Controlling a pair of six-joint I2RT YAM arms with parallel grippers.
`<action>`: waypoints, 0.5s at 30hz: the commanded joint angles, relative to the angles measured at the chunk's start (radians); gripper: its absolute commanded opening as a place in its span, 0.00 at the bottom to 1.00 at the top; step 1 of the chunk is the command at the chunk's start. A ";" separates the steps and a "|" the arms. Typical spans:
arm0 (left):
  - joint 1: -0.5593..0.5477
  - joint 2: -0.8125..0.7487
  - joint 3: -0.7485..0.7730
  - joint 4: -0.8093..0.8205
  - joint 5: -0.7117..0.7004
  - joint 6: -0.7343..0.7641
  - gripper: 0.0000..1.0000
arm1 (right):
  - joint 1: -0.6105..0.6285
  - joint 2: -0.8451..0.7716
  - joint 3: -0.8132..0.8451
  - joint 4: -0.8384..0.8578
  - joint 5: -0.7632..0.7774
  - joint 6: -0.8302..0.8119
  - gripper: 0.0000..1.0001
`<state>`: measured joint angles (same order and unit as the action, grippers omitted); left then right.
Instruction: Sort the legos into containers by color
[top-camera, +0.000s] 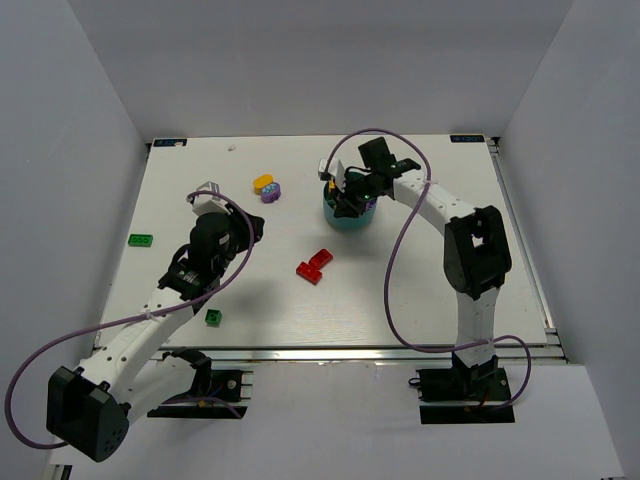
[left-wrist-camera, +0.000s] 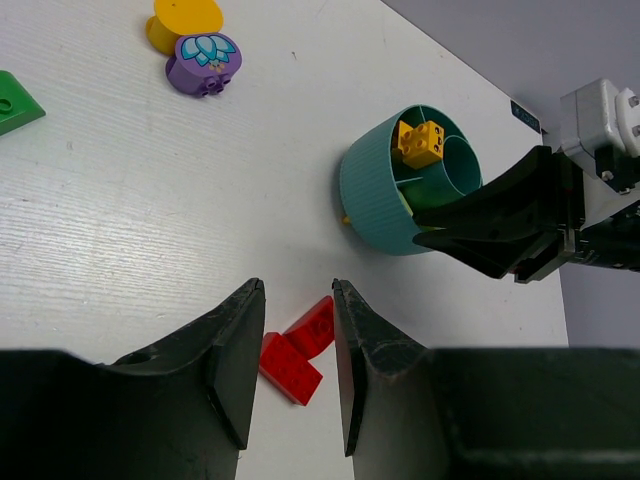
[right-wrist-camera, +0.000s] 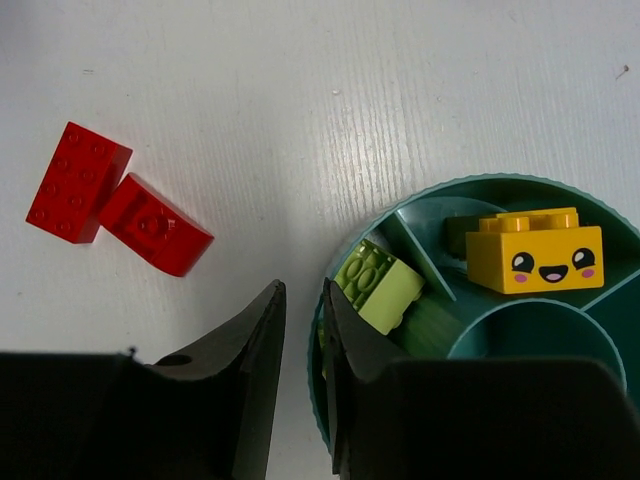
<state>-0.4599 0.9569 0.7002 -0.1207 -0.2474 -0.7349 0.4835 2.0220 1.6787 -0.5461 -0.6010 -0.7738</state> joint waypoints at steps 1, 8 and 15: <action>0.004 -0.026 0.001 -0.005 -0.007 -0.008 0.44 | 0.004 0.001 -0.019 0.017 0.009 -0.005 0.27; 0.004 -0.026 0.001 -0.005 -0.004 -0.008 0.44 | 0.003 -0.006 -0.028 -0.014 0.015 -0.031 0.18; 0.004 -0.027 -0.004 0.001 -0.004 -0.012 0.44 | -0.006 -0.031 -0.045 -0.046 0.024 -0.061 0.14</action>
<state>-0.4599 0.9569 0.7002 -0.1207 -0.2470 -0.7418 0.4835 2.0216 1.6657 -0.5404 -0.5858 -0.8104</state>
